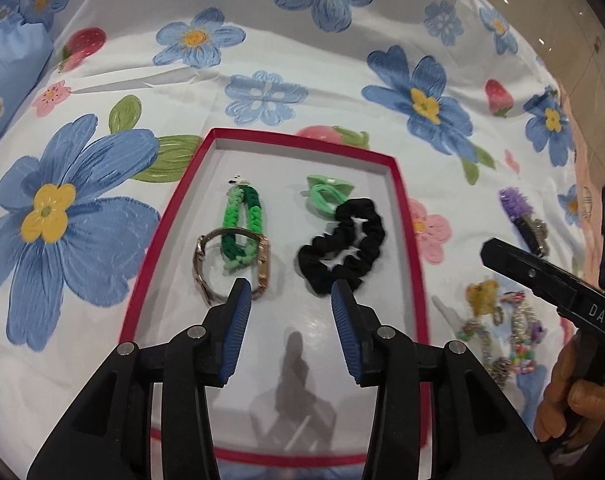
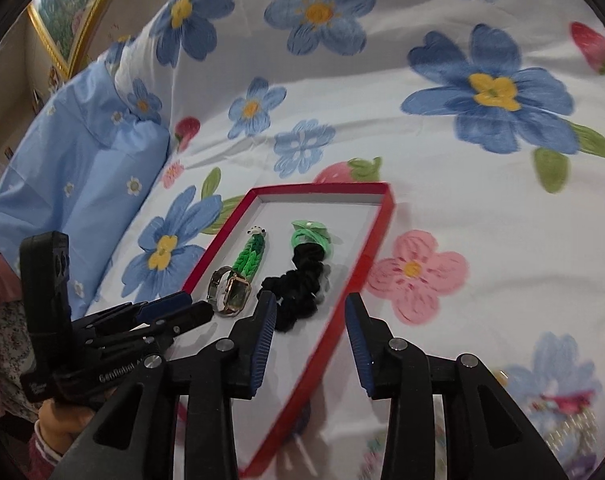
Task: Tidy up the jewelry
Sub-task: 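Move both open tools back toward the remaining jewelry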
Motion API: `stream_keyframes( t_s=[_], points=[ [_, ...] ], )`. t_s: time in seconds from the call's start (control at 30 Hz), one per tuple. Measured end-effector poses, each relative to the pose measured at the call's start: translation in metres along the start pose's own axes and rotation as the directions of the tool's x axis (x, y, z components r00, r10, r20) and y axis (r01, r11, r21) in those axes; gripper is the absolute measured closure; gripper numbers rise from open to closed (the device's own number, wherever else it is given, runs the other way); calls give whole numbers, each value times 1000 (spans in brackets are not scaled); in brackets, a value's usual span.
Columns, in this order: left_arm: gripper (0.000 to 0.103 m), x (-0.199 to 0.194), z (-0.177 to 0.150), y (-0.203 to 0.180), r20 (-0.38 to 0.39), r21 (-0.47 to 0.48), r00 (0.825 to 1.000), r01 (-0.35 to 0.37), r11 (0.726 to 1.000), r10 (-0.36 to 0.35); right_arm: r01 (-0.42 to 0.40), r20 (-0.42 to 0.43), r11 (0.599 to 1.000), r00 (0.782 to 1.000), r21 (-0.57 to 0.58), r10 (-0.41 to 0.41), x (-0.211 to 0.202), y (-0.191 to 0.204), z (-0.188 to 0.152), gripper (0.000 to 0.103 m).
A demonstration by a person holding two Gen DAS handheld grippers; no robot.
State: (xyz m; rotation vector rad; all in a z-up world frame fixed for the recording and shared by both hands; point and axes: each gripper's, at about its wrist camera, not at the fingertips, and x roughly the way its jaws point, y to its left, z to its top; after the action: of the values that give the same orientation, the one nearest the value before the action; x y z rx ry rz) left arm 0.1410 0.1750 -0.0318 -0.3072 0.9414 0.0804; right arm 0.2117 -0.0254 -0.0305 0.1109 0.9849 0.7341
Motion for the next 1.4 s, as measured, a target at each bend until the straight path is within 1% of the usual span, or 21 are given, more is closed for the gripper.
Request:
stream_keyframes(
  t_s=[0.07, 0.13, 0.27, 0.37, 0.5, 0.63, 0.73, 0.93, 1.13, 1.4],
  points=[
    [59, -6, -4, -6, 10, -3, 1000, 10, 1000, -10, 7, 17, 1000, 1000, 13, -7, -14, -6, -5, 61],
    [57, -12, -9, -11, 17, -4, 1000, 23, 1000, -23, 13, 34, 1000, 999, 25, -14, -30, -13, -10, 60],
    [57, -23, -18, -23, 28, -8, 998, 48, 999, -48, 38, 65, 998, 997, 53, -41, -58, -29, -21, 60],
    [56, -29, -24, -31, 28, -9, 997, 71, 997, -70, 60, 78, 995, 995, 76, -66, -76, -43, -31, 58],
    [55, -35, -32, -47, 23, 13, 995, 95, 995, -96, 97, 88, 990, 990, 101, -106, -94, -61, -46, 58],
    [51, -38, -39, -61, 14, 34, 993, 118, 992, -118, 137, 94, 980, 984, 145, -152, -114, -82, -65, 58],
    [51, -38, -44, -73, -5, 48, 989, 151, 987, -151, 164, 91, 971, 979, 172, -181, -126, -97, -78, 58],
    [50, -35, -56, -95, -32, 88, 986, 166, 982, -163, 201, 81, 959, 972, 200, -220, -142, -117, -97, 58],
    [50, -28, -66, -113, -66, 115, 984, 175, 978, -168, 214, 73, 954, 970, 210, -233, -150, -127, -112, 58],
    [50, -15, -76, -132, -109, 144, 979, 184, 972, -169, 222, 37, 952, 971, 211, -234, -151, -136, -129, 58]
  ],
)
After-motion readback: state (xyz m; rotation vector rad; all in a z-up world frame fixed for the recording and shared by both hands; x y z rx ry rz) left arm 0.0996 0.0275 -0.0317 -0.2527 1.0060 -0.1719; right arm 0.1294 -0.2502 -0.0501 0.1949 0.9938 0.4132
